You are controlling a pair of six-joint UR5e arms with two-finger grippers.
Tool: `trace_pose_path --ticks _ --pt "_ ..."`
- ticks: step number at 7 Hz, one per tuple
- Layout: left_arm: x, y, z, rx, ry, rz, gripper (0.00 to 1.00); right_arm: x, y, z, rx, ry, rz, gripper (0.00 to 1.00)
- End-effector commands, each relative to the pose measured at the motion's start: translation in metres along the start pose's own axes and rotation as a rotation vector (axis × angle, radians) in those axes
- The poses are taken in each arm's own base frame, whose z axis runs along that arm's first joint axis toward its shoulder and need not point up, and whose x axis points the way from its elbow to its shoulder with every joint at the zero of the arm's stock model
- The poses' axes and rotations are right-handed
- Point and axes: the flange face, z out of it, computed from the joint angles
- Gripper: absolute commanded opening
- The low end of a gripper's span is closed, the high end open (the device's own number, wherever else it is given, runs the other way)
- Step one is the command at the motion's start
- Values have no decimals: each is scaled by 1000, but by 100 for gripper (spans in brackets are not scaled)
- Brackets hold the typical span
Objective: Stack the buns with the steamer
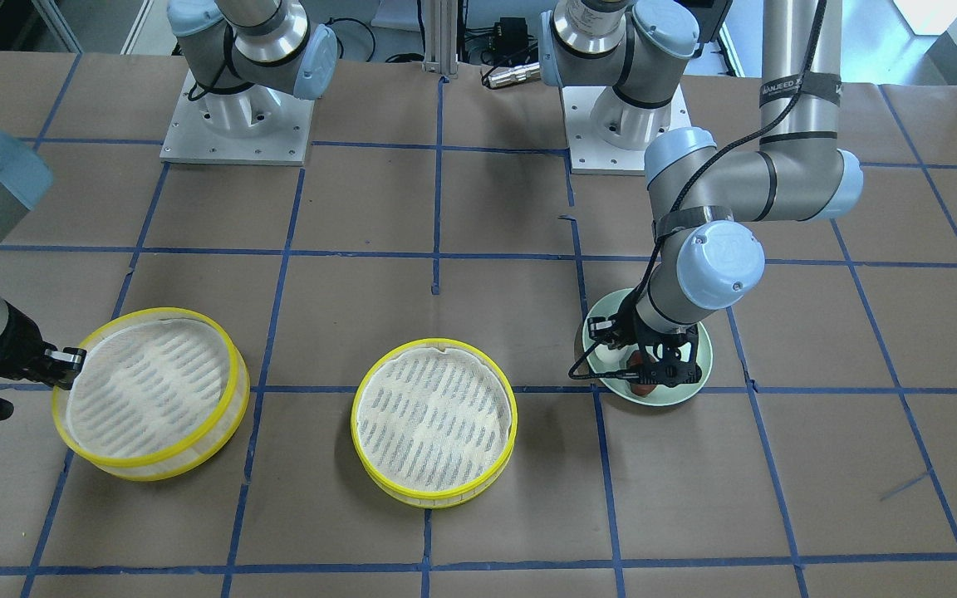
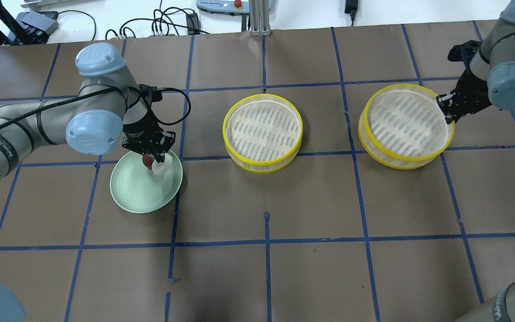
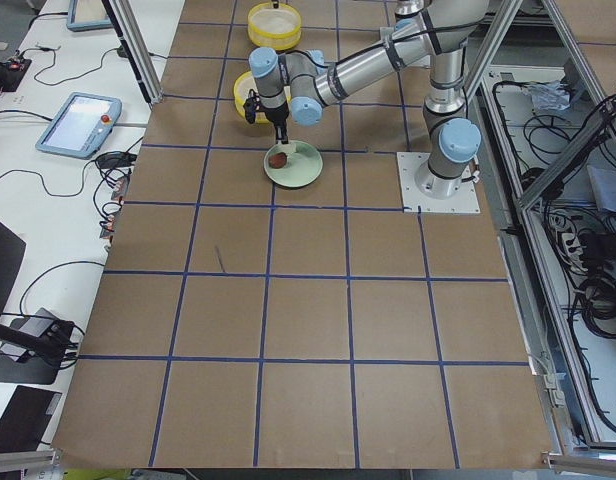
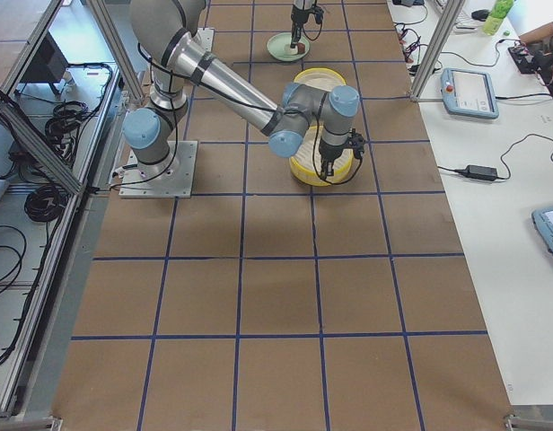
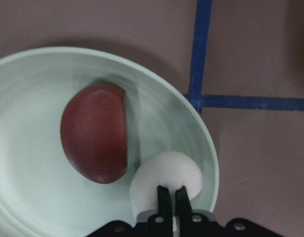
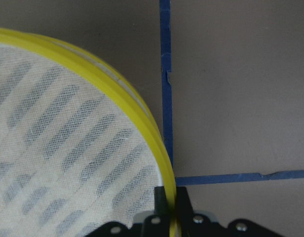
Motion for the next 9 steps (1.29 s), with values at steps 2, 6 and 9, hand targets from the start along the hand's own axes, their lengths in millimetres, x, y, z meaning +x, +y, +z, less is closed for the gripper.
trace_pose_path --ticks 2,6,9 --pt "64 -9 -50 -29 212 -314 0 -9 11 -50 -1 -14 27 3" --pt "144 -27 -28 -66 502 -505 86 -88 1 -68 31 6 84 3" --pt "144 -28 -38 -33 504 -455 100 -105 3 -73 28 -5 125 3"
